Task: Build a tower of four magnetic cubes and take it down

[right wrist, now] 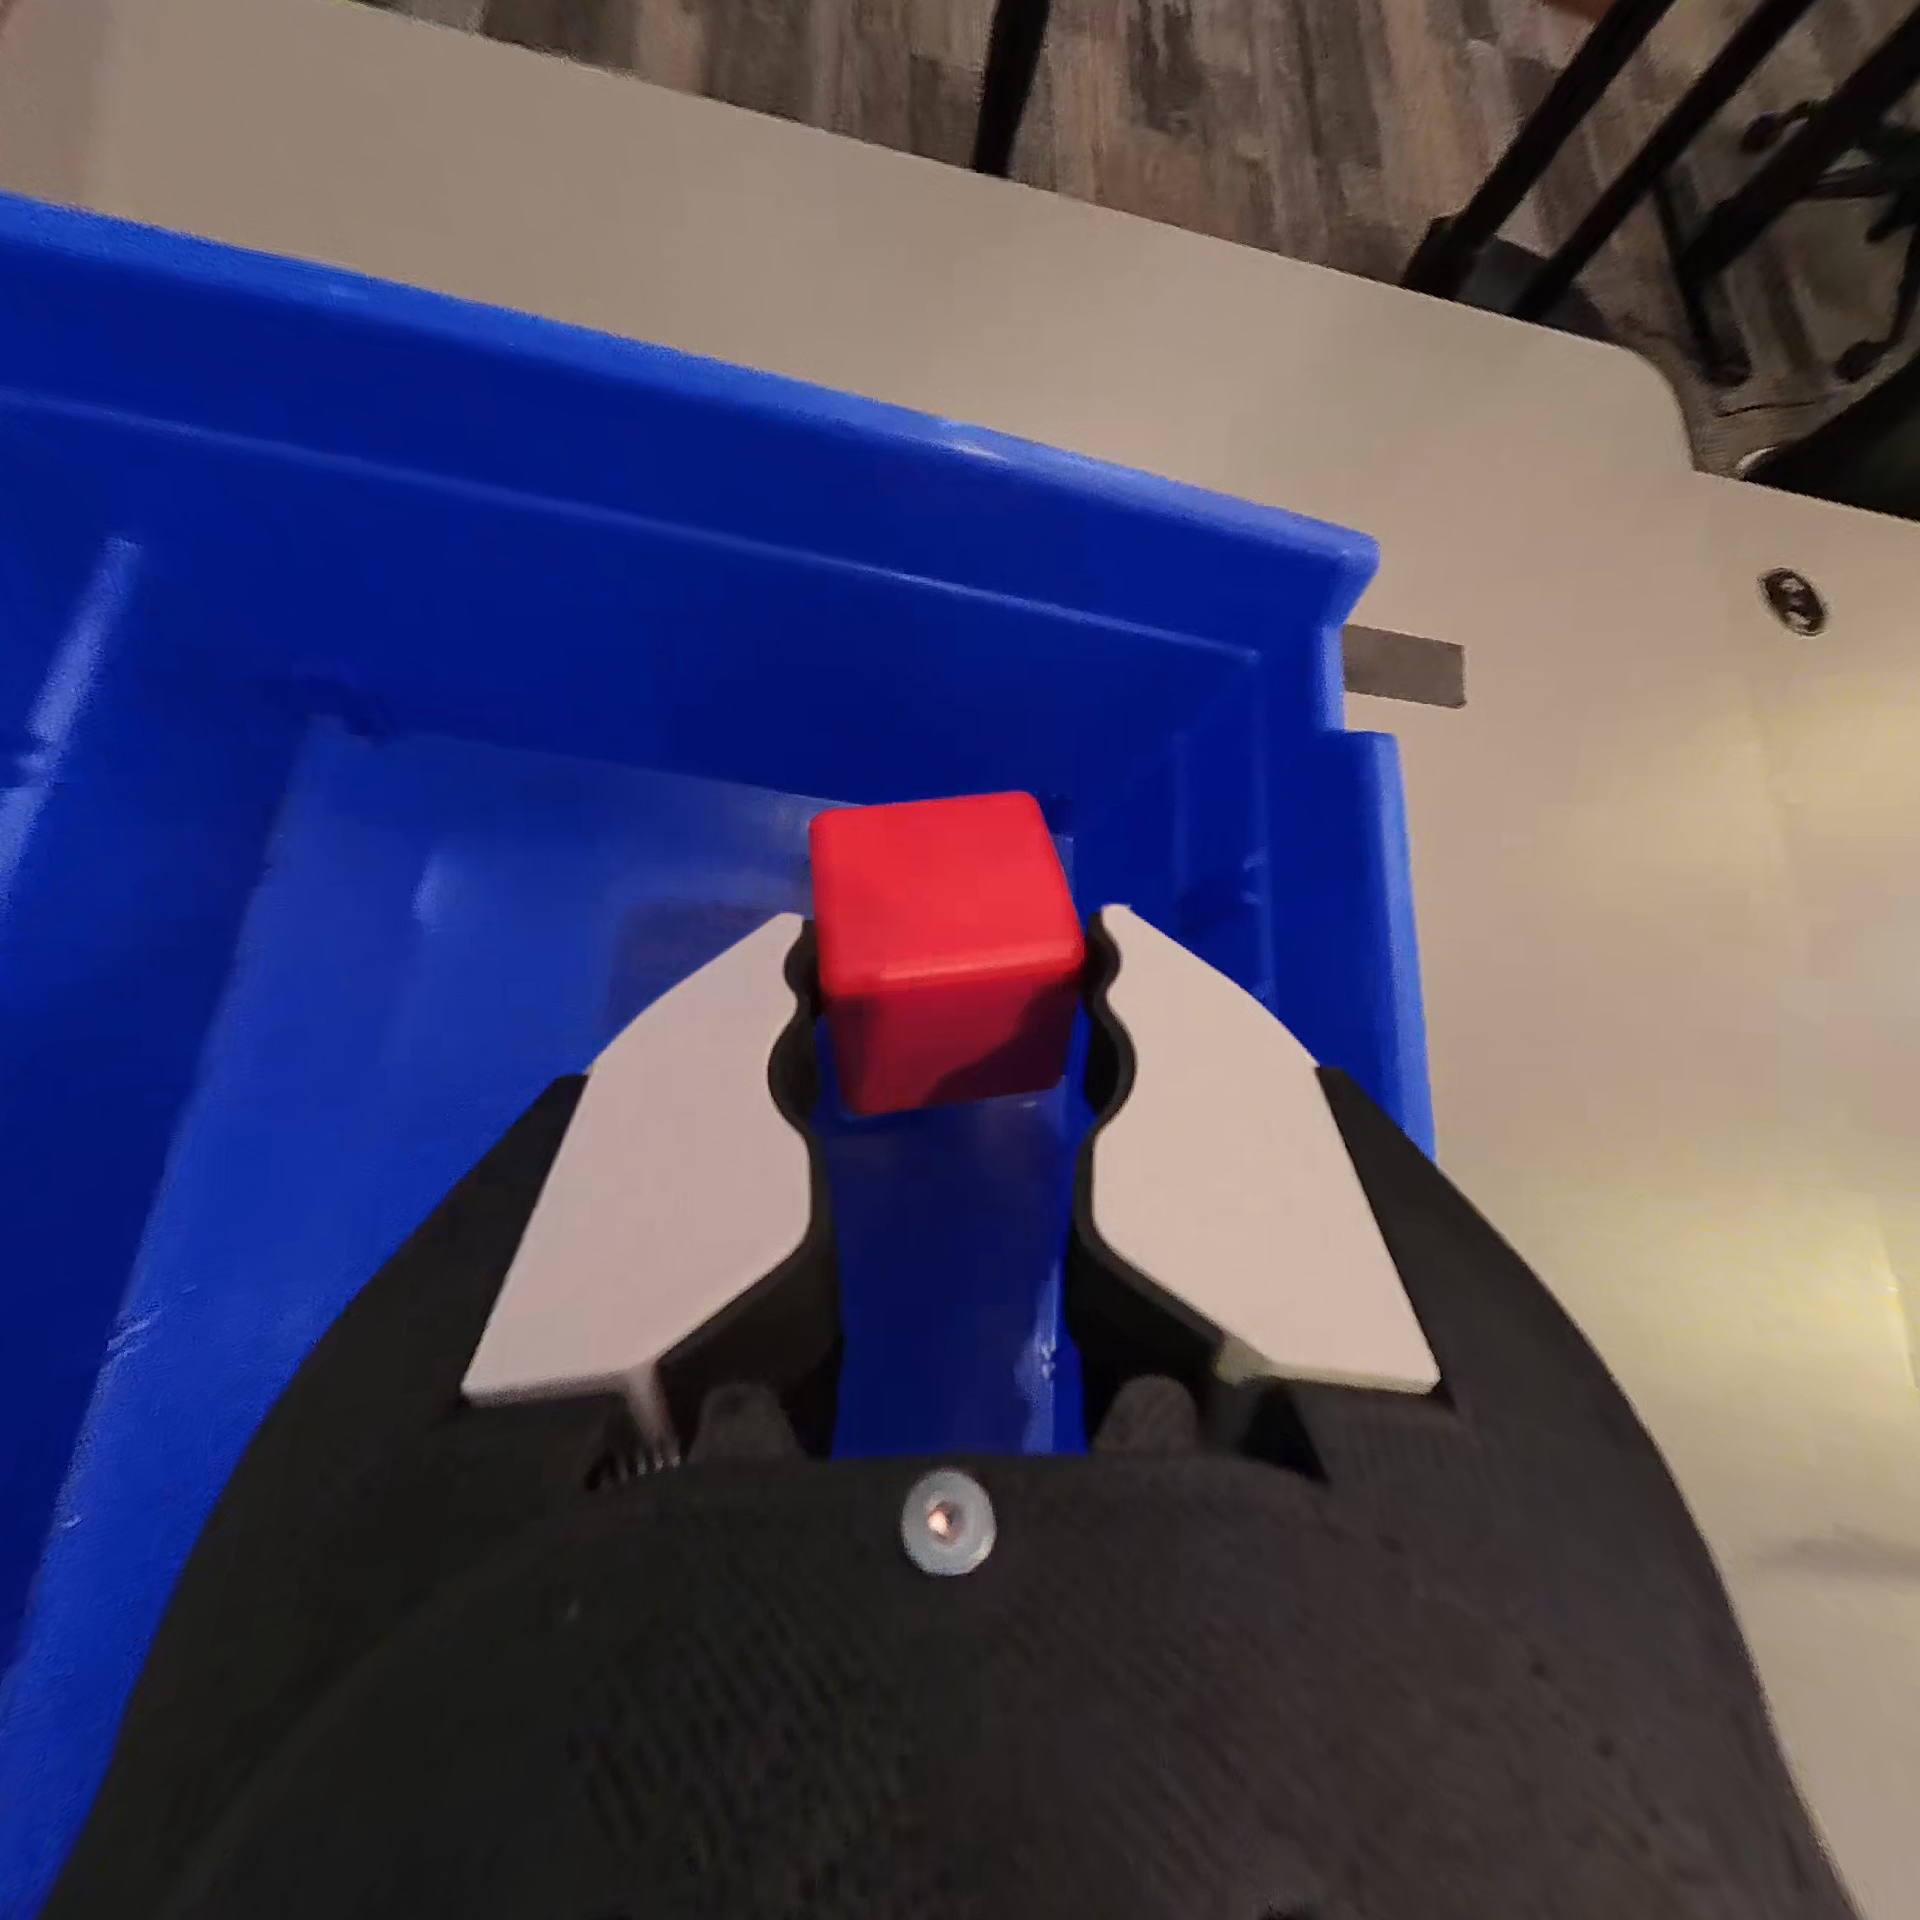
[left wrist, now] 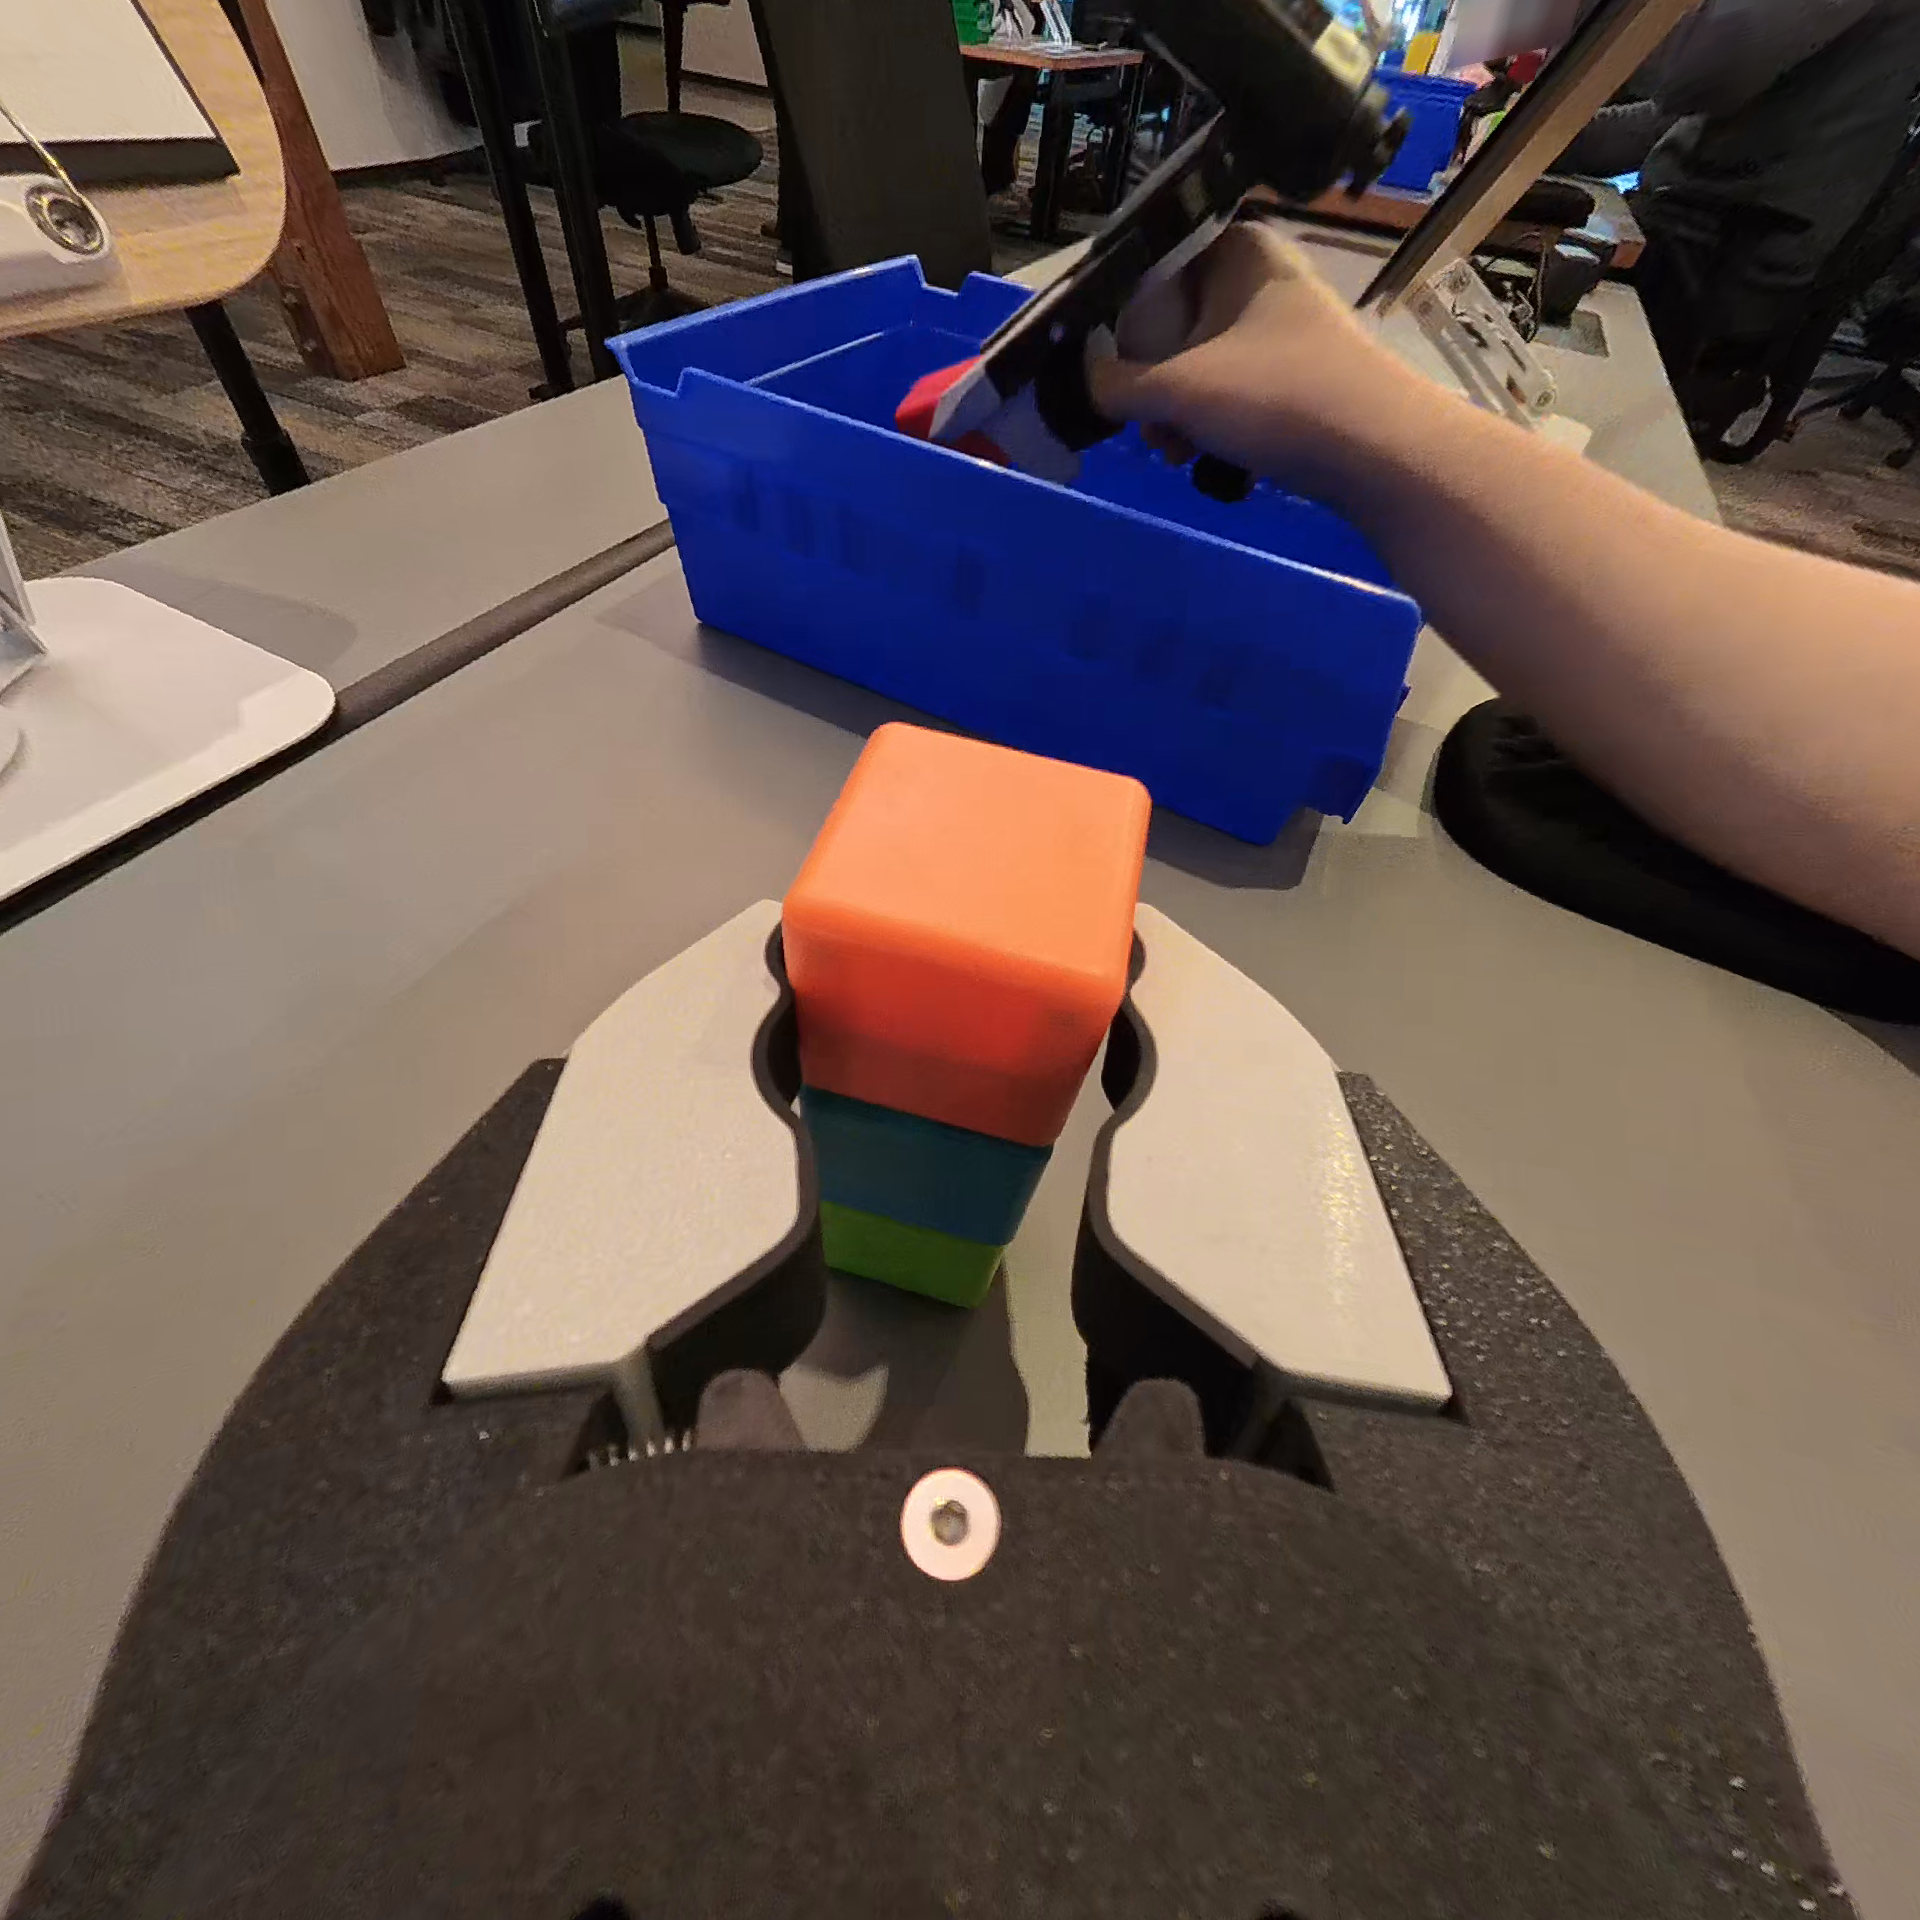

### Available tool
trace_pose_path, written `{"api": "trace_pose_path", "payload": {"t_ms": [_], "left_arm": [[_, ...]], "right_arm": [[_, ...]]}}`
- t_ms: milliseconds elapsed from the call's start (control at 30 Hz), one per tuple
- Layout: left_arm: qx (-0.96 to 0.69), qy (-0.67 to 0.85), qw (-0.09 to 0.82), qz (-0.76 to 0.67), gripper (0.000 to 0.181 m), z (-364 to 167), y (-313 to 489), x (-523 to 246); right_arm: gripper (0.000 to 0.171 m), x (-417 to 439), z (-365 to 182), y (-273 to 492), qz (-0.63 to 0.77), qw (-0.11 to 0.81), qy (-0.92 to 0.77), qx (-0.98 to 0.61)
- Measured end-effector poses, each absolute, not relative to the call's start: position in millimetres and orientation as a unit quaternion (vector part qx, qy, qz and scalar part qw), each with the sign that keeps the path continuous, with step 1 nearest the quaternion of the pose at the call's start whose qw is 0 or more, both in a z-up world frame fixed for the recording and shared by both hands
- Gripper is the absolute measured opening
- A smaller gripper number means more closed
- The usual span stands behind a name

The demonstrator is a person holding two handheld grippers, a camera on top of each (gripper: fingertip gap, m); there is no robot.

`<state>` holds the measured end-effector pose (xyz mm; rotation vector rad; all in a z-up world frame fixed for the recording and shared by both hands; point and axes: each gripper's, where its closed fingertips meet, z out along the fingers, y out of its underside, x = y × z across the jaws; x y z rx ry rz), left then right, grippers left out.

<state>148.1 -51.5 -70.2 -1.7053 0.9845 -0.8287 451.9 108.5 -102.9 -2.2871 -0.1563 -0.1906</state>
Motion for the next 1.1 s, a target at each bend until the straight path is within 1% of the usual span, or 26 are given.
{"api": "trace_pose_path", "payload": {"t_ms": [167,267,367,467,567,667,733,767,833,900,933,1100], "left_arm": [[-0.698,0.403,0.482,-0.342,0.056,-70.0,-50.7,148.0],[-0.697,0.401,0.495,-0.328,0.057,-70.0,-48.5,145.9],[-0.708,0.410,0.488,-0.305,0.067,-78.3,-48.7,143.4],[-0.717,0.409,0.480,-0.298,0.072,-85.6,-50.6,139.3],[-0.734,0.398,0.461,-0.300,0.072,-96.4,-51.6,133.4],[-0.738,0.381,0.460,-0.314,0.071,-99.7,-49.4,130.2],[-0.736,0.378,0.459,-0.324,0.071,-99.9,-48.2,131.1],[-0.735,0.380,0.455,-0.328,0.071,-101.1,-48.5,132.5],[-0.738,0.388,0.445,-0.328,0.072,-106.3,-49.8,135.3],[-0.735,0.399,0.445,-0.322,0.071,-107.5,-51.2,138.2],[-0.730,0.401,0.452,-0.319,0.070,-106.1,-51.1,139.6],[-0.726,0.414,0.456,-0.308,0.061,-107.4,-46.6,145.6]], "right_arm": [[0.053,455.6,-129.3,105.6,-0.085,0.359,-0.068,-0.927],[0.053,455.7,-131.0,101.6,-0.089,0.343,-0.079,-0.932],[0.064,451.6,-130.5,100.2,-0.093,0.334,-0.097,-0.933],[0.065,441.3,-120.7,99.6,-0.077,0.342,-0.116,-0.929],[0.061,425.9,-81.9,97.3,-0.068,0.387,-0.151,-0.907],[0.053,380.9,-11.8,86.8,-0.024,0.491,-0.229,-0.840],[0.054,321.7,25.5,61.1,0.080,0.537,-0.321,-0.776],[0.057,289.4,38.5,41.9,0.146,0.544,-0.368,-0.739],[0.065,232.5,49.1,-0.2,0.264,0.522,-0.452,-0.673],[0.072,191.3,38.0,-29.2,0.325,0.475,-0.511,-0.638],[0.072,175.1,26.7,-36.0,0.330,0.455,-0.535,-0.631],[0.072,127.5,-35.3,-46.6,0.301,0.369,-0.598,-0.645]]}}
